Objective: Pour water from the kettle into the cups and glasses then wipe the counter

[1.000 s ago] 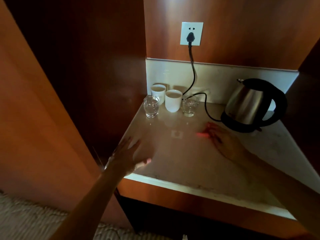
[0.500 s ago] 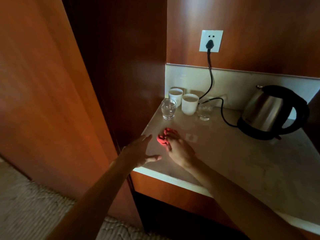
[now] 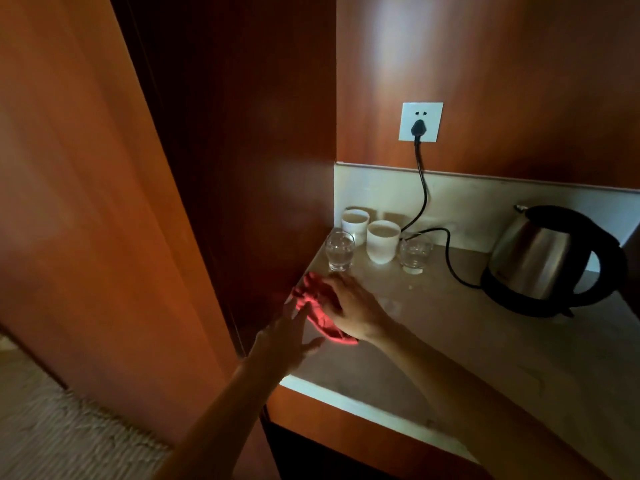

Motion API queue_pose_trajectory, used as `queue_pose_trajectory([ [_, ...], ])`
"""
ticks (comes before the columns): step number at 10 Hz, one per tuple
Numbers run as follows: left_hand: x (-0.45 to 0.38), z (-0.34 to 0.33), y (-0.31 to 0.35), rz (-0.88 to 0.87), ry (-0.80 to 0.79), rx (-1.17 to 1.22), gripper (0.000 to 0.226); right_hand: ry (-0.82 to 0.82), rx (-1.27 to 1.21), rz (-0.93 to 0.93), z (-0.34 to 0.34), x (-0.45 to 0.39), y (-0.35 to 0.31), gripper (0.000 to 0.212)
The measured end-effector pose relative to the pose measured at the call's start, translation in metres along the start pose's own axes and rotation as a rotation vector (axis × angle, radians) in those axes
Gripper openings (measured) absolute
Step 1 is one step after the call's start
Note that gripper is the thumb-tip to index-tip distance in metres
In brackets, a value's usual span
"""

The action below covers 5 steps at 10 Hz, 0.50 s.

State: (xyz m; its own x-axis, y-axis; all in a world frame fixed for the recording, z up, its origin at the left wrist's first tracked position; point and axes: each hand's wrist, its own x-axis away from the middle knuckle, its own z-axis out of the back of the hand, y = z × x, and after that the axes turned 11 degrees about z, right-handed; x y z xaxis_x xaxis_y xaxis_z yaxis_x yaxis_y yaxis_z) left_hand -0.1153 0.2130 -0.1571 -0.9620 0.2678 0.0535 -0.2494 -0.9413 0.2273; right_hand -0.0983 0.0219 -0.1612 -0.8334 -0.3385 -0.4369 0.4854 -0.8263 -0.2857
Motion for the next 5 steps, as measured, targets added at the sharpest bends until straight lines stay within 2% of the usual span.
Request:
queue_pose_trajectory([
  [1, -0.015, 0.001, 0.021, -0.123, 0.029, -0.061, 0.067, -0.099, -0.008, -0.057, 0.007, 0.027, -0.002, 0.034],
  [2, -0.039, -0.010, 0.017, -0.124, 0.023, -0.211, 0.024, -0.171, -0.050, -0.046, 0.011, 0.046, -0.005, 0.038],
  [3, -0.069, -0.012, 0.007, 0.022, -0.204, -0.049, 0.044, -0.180, -0.077, -0.033, 0.018, 0.050, 0.009, 0.043],
  [4, -0.072, 0.013, 0.017, -0.096, -0.258, -0.274, 0.049, -0.204, -0.058, -0.055, 0.026, 0.047, 0.033, 0.044],
  [5, -0.085, 0.043, 0.057, 0.135, -0.327, -0.036, 0.047, -0.241, -0.031, -0.120, 0.047, 0.041, 0.063, 0.042],
])
